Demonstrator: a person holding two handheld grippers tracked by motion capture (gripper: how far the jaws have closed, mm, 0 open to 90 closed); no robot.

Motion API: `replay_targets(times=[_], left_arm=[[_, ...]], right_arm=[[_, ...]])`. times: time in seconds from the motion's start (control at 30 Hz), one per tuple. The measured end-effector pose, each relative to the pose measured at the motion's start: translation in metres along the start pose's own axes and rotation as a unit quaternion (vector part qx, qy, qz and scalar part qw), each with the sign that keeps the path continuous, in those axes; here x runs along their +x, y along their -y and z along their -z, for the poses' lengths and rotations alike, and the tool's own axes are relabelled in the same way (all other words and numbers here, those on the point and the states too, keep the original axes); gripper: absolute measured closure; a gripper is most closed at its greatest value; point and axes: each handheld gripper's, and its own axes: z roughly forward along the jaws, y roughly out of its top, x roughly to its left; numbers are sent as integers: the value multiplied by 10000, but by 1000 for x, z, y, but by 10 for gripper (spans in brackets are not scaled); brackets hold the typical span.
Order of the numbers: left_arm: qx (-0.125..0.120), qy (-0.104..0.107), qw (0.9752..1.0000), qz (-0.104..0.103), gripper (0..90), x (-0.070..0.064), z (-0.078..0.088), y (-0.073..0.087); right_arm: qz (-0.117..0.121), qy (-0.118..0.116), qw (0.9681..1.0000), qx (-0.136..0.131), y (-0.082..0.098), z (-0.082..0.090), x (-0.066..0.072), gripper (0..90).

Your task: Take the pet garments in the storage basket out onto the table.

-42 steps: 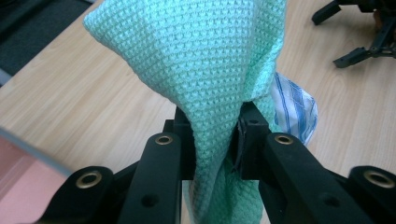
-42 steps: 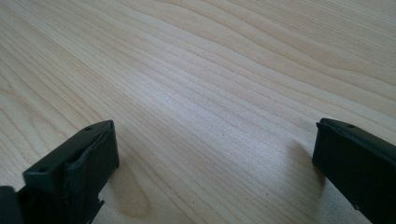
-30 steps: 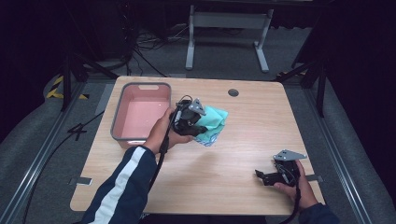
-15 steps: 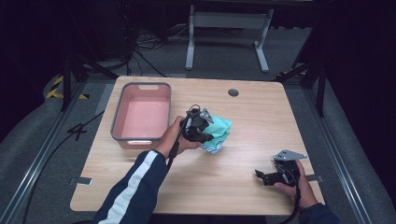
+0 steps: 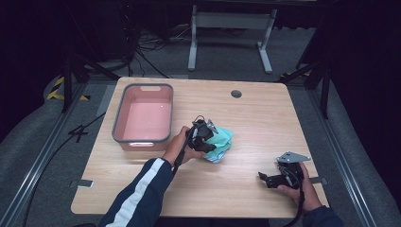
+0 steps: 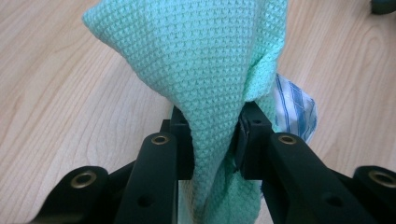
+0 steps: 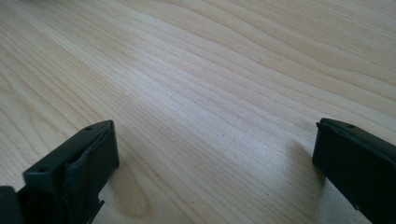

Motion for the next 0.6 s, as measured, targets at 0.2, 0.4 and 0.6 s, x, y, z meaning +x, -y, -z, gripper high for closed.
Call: replay_targets(times=[0.2, 0.4, 0.6], left_arm=[[103, -62, 9999, 40, 643, -2, -11, 8], [109, 6, 9998, 175, 522, 0, -17, 14], [-45, -37, 9997, 227, 363, 0, -12, 15]], right_arm=[[1, 1, 10000, 0, 0, 0, 0, 6], [4, 3, 10000, 0, 0, 0, 0, 6], [-8, 2, 10000, -2, 0, 0, 0, 6]])
